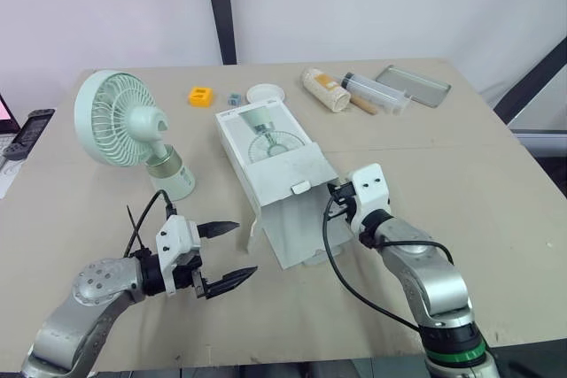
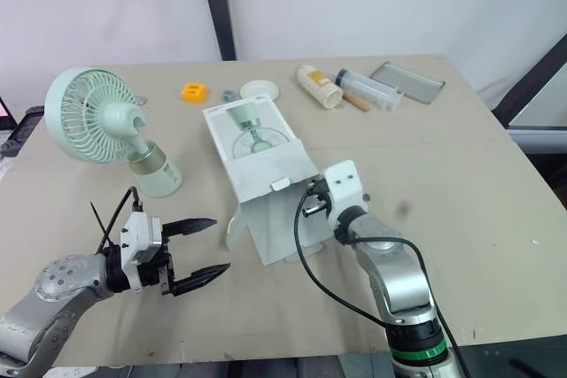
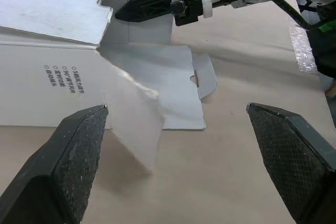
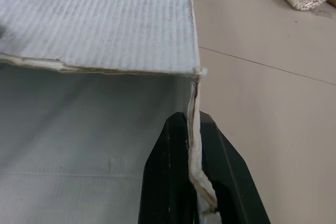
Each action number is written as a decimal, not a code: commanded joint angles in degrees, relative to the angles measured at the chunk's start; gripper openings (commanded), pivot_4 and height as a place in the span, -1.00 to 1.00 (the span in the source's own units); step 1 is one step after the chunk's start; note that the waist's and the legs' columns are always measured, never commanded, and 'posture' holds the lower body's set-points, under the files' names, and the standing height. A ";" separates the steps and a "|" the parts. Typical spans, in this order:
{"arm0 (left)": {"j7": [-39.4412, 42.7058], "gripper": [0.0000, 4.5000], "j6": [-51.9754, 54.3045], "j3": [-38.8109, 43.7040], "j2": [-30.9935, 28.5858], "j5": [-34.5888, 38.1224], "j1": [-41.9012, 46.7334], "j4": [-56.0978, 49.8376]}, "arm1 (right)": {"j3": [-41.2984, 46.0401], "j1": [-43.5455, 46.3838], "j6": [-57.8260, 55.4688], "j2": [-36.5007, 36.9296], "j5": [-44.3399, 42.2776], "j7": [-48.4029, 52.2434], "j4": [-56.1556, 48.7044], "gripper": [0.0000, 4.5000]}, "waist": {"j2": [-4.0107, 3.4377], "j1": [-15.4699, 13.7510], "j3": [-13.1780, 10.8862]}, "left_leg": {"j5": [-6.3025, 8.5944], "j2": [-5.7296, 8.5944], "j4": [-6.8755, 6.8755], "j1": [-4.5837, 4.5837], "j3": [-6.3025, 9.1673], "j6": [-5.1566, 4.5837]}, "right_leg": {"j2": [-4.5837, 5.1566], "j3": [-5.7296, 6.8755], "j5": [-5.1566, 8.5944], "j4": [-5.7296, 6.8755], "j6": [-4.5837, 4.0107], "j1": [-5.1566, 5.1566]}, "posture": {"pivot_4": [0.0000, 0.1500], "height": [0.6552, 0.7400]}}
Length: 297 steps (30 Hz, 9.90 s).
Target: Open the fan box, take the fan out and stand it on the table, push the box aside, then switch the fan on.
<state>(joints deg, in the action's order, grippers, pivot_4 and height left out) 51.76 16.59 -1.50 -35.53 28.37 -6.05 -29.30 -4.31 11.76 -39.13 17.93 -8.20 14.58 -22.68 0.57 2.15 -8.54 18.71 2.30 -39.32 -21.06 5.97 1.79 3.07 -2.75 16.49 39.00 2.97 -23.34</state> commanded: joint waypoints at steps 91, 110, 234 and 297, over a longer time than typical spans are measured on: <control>5.19 1.00 -6.15 -7.29 5.43 -1.39 9.38 5.70 | 32.79 -27.18 42.92 16.81 -11.94 28.10 0.01 0.97 | -0.29 -0.27 0.15 | 0.17 -0.14 0.03 0.65 -0.57 -0.35 | -0.20 -0.56 0.05 -0.06 0.08 0.56 | 1.00 1.00; -16.58 1.00 -0.82 5.14 10.52 -0.88 2.13 2.90 | 2.62 3.01 36.27 13.38 -17.64 48.51 17.61 0.97 | -0.02 -0.88 -0.01 | 0.21 -0.19 0.07 0.79 -0.26 -0.35 | 0.06 -0.22 0.04 -0.51 0.08 0.95 | 1.00 1.00; -24.14 -0.20 14.83 28.92 -1.15 8.79 15.71 12.61 | 2.54 7.74 39.52 5.03 -21.43 50.93 21.20 1.00 | 0.04 -0.80 -0.04 | -0.18 -0.09 0.66 0.39 -0.04 0.39 | 0.21 0.05 -0.04 -0.61 -0.02 0.25 | 1.00 1.00; -31.28 -0.20 23.61 3.77 10.63 7.37 27.31 -2.89 | -4.26 16.85 9.56 0.29 -10.86 21.01 7.25 0.33 | 0.10 -0.15 -0.04 | -0.18 0.04 0.19 -0.10 0.03 0.40 | 0.19 0.11 -0.04 -0.04 -0.02 -0.21 | 1.00 1.00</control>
<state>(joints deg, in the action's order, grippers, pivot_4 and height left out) 20.38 41.15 1.67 -25.14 35.40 20.77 -28.79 -8.72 27.69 -29.87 18.41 -18.84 35.74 -14.25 0.67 2.01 -8.58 18.53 2.34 -39.14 -21.15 6.00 2.18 3.26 -2.63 16.45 38.96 2.94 -23.55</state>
